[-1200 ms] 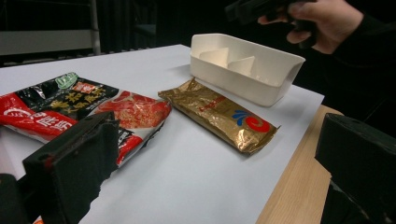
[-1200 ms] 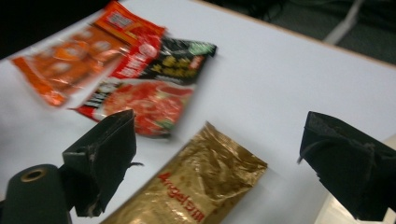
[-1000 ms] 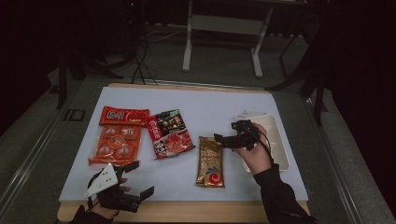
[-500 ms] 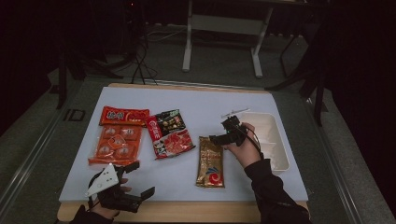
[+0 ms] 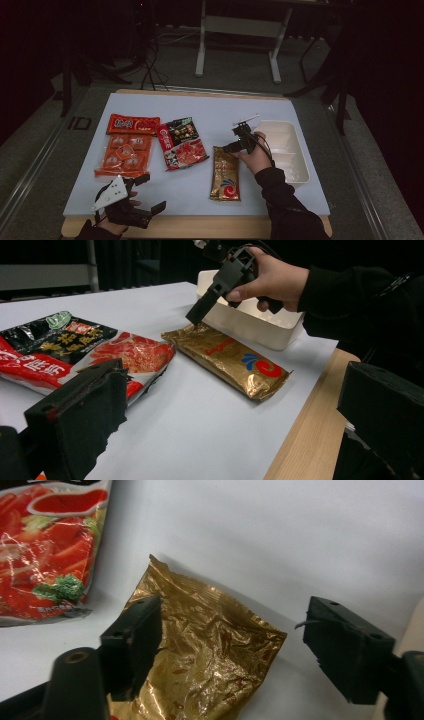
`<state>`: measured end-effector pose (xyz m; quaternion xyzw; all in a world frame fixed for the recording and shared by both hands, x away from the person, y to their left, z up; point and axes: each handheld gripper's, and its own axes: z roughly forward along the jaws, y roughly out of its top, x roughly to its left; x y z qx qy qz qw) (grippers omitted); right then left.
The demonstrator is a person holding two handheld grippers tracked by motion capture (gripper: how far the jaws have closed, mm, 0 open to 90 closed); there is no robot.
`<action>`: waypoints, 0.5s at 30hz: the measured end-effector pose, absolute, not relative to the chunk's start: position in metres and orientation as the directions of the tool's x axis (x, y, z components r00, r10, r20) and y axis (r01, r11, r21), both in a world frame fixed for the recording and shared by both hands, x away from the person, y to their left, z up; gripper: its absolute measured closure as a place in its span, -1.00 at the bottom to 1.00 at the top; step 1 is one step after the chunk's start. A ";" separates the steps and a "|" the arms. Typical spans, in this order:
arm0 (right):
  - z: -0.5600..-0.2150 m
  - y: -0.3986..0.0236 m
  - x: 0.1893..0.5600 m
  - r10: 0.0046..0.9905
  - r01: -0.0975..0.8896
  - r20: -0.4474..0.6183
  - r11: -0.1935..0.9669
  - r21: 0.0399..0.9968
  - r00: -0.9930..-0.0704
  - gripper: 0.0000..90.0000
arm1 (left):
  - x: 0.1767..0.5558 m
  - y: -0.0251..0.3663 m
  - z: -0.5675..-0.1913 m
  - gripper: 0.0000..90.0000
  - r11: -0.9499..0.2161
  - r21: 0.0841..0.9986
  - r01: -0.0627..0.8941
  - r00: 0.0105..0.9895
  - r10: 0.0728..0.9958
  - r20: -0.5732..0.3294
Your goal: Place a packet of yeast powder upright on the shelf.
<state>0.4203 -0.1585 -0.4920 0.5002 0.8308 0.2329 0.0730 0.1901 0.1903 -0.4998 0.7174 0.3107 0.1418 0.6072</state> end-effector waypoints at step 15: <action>-0.511 -0.159 0.429 0.881 0.865 0.188 0.349 0.362 -0.434 -0.08 | 0.190 0.189 -0.500 -1.00 -0.071 0.959 0.275 0.772 0.610 -0.177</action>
